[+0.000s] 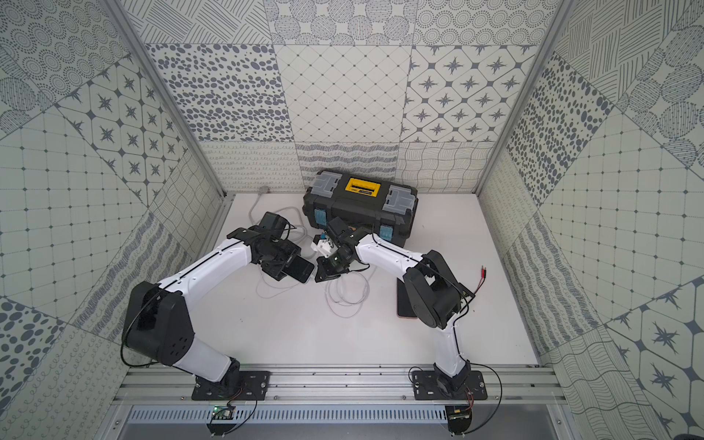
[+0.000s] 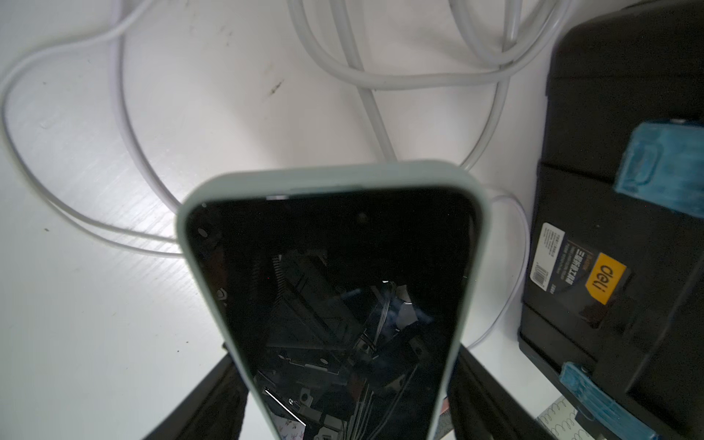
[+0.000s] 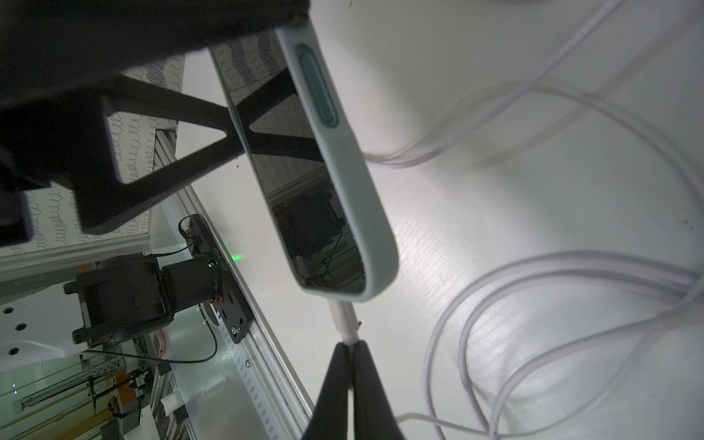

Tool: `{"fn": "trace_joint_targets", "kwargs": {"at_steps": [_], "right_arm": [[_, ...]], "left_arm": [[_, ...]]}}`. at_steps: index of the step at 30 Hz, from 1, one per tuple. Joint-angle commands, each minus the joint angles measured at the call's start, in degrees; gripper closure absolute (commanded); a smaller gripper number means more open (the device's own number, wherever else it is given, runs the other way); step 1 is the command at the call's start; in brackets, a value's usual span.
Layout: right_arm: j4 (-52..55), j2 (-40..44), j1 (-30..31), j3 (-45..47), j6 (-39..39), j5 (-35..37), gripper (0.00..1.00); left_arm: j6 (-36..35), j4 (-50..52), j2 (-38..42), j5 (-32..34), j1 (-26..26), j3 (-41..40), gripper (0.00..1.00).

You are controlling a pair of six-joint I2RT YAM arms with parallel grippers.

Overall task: Unplug the charging cable from the phone
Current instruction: Remove the charging cable from the phone.

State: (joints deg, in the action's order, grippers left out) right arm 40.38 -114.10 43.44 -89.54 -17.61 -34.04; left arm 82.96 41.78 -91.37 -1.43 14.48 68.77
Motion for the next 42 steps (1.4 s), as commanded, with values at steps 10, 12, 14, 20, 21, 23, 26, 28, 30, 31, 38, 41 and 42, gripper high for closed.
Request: {"fn": "trace_joint_targets", "kwargs": {"at_steps": [10, 12, 14, 20, 21, 23, 26, 28, 30, 31, 38, 41, 42], "right_arm": [[-1.39, 0.68, 0.26, 0.06, 0.08, 0.37, 1.0], [-1.45, 0.68, 0.26, 0.14, 0.11, 0.38, 1.0], [-1.43, 0.71, 0.28, 0.15, 0.12, 0.47, 1.0], [-1.45, 0.88, 0.19, 0.32, 0.07, 0.51, 1.0], [-1.45, 0.94, 0.16, 0.4, 0.06, 0.54, 1.0], [-1.51, 0.98, 0.16, 0.48, 0.09, 0.55, 1.0], [-1.58, 1.07, 0.1, 0.67, 0.1, 0.47, 1.0], [-1.54, 1.11, 0.1, 0.76, 0.07, 0.54, 1.0], [-1.66, 1.24, 0.06, 0.81, 0.07, 0.56, 1.0], [-1.63, 1.25, 0.05, 0.85, 0.11, 0.56, 1.0], [-1.77, 1.65, 0.05, 1.35, -0.06, 0.64, 1.0], [-1.85, 1.77, -0.01, 1.59, -0.15, 0.66, 1.0], [-1.9, 1.82, 0.06, 1.63, -0.15, 0.72, 1.0]], "left_arm": [[-0.51, -1.36, 1.25, -1.38, -1.18, -0.08, 0.66], [-0.47, -1.38, 1.24, -1.38, -1.23, -0.04, 0.66], [-0.46, -1.56, 1.19, -1.45, -1.22, -0.04, 0.66], [-0.51, -1.49, 1.14, -1.6, -1.54, -0.21, 0.66], [-0.48, -1.52, 1.14, -1.63, -1.55, -0.22, 0.66], [-0.51, -1.57, 1.27, -1.63, -1.66, -0.3, 0.66], [-0.52, -1.61, 1.45, -1.64, -1.88, -0.48, 0.66], [-0.6, -1.54, 1.53, -1.73, -2.0, -0.56, 0.66], [-0.67, -1.61, 1.62, -1.72, -2.02, -0.57, 0.66], [-0.67, -1.66, 1.63, -1.69, -2.14, -0.68, 0.66], [-0.91, -1.78, 1.72, -1.91, -2.38, -0.83, 0.66], [-0.87, -1.87, 1.83, -2.14, -2.51, -1.07, 0.66], [-0.88, -1.92, 1.9, -2.12, -2.54, -1.14, 0.66]]}}
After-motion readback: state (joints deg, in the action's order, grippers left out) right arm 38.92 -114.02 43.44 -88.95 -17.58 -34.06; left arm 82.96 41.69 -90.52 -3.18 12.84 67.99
